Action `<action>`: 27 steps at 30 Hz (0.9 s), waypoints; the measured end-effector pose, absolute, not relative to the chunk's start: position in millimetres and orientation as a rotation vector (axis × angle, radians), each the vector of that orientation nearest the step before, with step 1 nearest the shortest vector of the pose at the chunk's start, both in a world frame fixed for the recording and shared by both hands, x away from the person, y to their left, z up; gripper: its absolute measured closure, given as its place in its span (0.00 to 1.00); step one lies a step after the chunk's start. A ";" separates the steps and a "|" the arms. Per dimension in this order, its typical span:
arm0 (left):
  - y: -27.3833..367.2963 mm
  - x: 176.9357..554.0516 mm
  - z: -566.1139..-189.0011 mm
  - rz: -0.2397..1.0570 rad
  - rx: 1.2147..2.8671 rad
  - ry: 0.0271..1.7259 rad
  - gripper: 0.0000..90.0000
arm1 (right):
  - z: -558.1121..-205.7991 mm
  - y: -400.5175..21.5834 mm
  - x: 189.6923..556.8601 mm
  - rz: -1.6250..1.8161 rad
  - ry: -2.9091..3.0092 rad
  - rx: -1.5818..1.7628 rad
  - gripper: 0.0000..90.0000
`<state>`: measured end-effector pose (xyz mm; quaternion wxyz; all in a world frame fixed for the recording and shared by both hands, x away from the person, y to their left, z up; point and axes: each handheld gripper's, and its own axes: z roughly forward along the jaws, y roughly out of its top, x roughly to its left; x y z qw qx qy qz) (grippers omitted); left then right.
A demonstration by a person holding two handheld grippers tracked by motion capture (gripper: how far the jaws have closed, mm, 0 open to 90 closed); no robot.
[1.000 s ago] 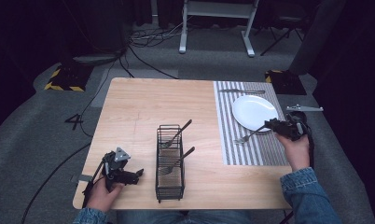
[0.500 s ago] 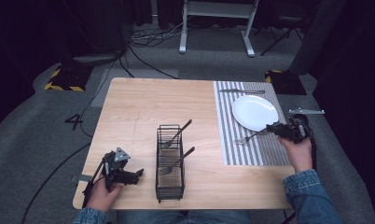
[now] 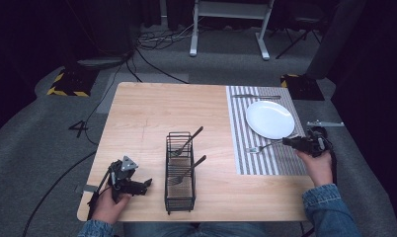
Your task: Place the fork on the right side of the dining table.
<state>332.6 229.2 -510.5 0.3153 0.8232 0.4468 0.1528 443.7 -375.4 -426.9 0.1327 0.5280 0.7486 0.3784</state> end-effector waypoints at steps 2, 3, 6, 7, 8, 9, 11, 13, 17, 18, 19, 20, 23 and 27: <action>229.1 332.6 -510.6 0.402 2.167 1.177 0.00 | -430.2 -376.8 444.2 1.093 2.177 1.539 0.57; 229.2 332.7 -510.6 0.403 2.168 1.177 0.00 | -432.0 -377.9 444.6 1.093 2.177 1.546 0.57; 229.1 332.6 -510.5 0.401 2.168 1.177 0.00 | -436.8 -382.4 445.7 1.095 2.176 1.576 0.57; 229.1 332.6 -510.5 0.402 2.168 1.177 0.00 | -438.2 -384.0 445.9 1.099 2.173 1.584 0.57; 229.2 332.7 -510.6 0.403 2.167 1.177 0.00 | -439.4 -385.3 445.9 1.102 2.170 1.596 0.57; 229.2 332.7 -510.5 0.403 2.169 1.177 0.00 | -440.5 -386.7 445.9 1.106 2.169 1.603 0.57; 229.2 332.7 -510.5 0.403 2.168 1.177 0.00 | -441.8 -388.0 446.3 1.107 2.165 1.606 0.56; 229.2 332.7 -510.5 0.403 2.168 1.177 0.00 | -444.0 -390.0 446.6 1.104 2.164 1.621 0.56; 229.2 332.6 -510.5 0.403 2.168 1.177 0.00 | -449.0 -393.1 447.8 1.079 2.169 1.649 0.55; 229.1 332.6 -510.5 0.402 2.169 1.177 0.00 | -450.5 -394.2 448.3 1.071 2.171 1.658 0.55; 229.1 332.5 -510.5 0.401 2.168 1.178 0.00 | -451.5 -394.9 448.6 1.068 2.170 1.664 0.55; 229.2 332.7 -510.5 0.403 2.169 1.177 0.00 | -452.7 -395.9 449.0 1.065 2.169 1.672 0.55; 229.1 332.7 -510.6 0.403 2.167 1.176 0.00 | -455.8 -398.6 450.2 1.044 2.173 1.701 0.54; 229.1 332.7 -510.6 0.403 2.167 1.176 0.00 | -457.5 -400.2 449.4 1.038 2.166 1.712 0.55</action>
